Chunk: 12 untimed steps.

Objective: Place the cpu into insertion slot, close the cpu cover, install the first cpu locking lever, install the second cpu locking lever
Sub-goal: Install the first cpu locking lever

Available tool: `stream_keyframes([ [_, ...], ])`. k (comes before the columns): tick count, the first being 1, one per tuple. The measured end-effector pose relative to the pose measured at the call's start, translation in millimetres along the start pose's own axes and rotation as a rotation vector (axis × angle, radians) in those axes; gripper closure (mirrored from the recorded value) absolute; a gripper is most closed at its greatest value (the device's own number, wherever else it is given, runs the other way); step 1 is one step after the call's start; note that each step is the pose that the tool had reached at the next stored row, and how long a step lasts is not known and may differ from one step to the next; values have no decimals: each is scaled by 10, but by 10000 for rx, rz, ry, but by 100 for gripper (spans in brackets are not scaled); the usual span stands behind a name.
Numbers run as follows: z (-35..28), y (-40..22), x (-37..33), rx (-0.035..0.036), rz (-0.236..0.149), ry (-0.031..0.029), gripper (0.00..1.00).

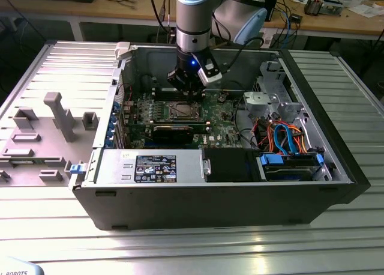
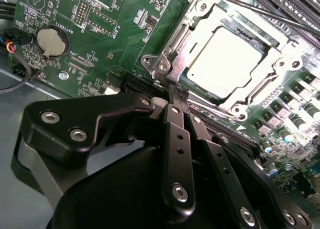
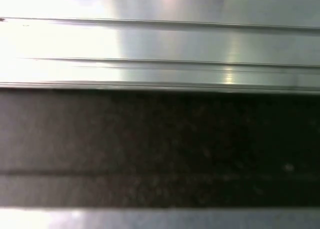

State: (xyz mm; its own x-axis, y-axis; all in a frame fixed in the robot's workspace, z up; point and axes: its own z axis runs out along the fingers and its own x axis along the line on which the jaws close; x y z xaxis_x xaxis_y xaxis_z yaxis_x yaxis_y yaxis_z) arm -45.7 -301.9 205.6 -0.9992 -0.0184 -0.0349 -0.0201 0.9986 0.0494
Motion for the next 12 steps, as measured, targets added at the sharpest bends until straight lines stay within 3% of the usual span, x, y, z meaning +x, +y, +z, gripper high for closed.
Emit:
stream_keyframes([
  [9, -4, 0, -5, 6, 0, 4, 89],
  [12, 27, -2, -10, 73, -4, 10, 89],
])
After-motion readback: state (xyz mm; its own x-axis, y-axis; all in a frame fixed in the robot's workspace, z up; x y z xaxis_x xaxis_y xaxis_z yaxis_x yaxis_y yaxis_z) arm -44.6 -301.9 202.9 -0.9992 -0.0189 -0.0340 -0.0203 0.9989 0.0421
